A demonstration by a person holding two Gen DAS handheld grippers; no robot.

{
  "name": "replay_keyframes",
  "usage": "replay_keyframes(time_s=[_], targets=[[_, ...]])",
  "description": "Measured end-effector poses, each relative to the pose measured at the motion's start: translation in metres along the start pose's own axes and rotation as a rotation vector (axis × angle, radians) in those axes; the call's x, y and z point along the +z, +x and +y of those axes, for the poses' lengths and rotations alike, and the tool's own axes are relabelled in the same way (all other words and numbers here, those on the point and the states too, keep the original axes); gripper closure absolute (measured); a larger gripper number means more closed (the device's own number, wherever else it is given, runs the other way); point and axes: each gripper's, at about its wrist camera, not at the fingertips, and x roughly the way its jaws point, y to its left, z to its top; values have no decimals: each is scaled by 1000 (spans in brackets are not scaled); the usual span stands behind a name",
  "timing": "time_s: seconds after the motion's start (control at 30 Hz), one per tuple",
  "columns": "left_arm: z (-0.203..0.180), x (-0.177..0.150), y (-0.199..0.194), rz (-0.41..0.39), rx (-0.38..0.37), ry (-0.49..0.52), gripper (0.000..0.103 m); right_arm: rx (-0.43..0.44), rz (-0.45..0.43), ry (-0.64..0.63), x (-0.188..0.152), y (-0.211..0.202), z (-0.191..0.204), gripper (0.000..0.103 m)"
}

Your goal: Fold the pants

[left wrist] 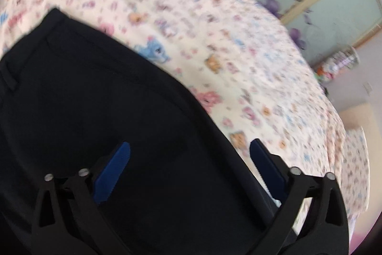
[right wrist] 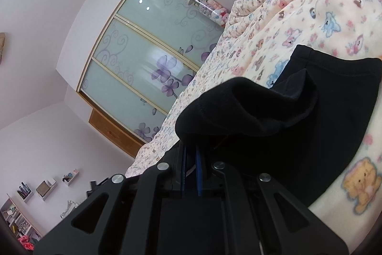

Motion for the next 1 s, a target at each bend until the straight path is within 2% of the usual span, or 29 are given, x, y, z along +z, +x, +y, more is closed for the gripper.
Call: replay_keyframes(time_s=[0.07, 0.27, 0.37, 0.43, 0.47, 0.5, 0.53, 0.57, 0.6, 0.73, 0.93, 1.0], targets=[[3, 5, 12, 21, -17, -49, 28, -3, 3, 1, -1, 0, -1, 96], [8, 19, 31, -38, -14, -188, 29, -17, 24, -12, -4, 2, 0, 96], [4, 24, 42, -36, 62, -215, 31, -22, 33, -16, -5, 3, 1, 96], [-2, 23, 49, -40, 161, -208, 42, -23, 39, -15, -5, 3, 0, 96], [-6, 20, 51, -51, 220, -199, 53, -23, 40, -14, -6, 3, 0, 96], [-8, 18, 52, -57, 255, -188, 63, -22, 40, -13, -6, 3, 0, 96], [-9, 16, 53, -63, 273, -175, 68, -21, 40, -12, -6, 2, 0, 96], [-9, 15, 51, -70, 257, -165, 86, -21, 40, -12, -6, 2, 0, 96], [-6, 12, 50, -68, 213, -162, 92, -20, 41, -11, -6, 2, -1, 96], [10, 4, 33, -123, 88, -191, 102, -18, 45, -8, -7, 3, -2, 96], [19, -12, -14, -223, -66, -164, 102, -20, 42, -13, -7, 3, -1, 96], [18, -15, -29, -250, -96, -147, 102, -20, 38, -18, -6, 3, -1, 96]])
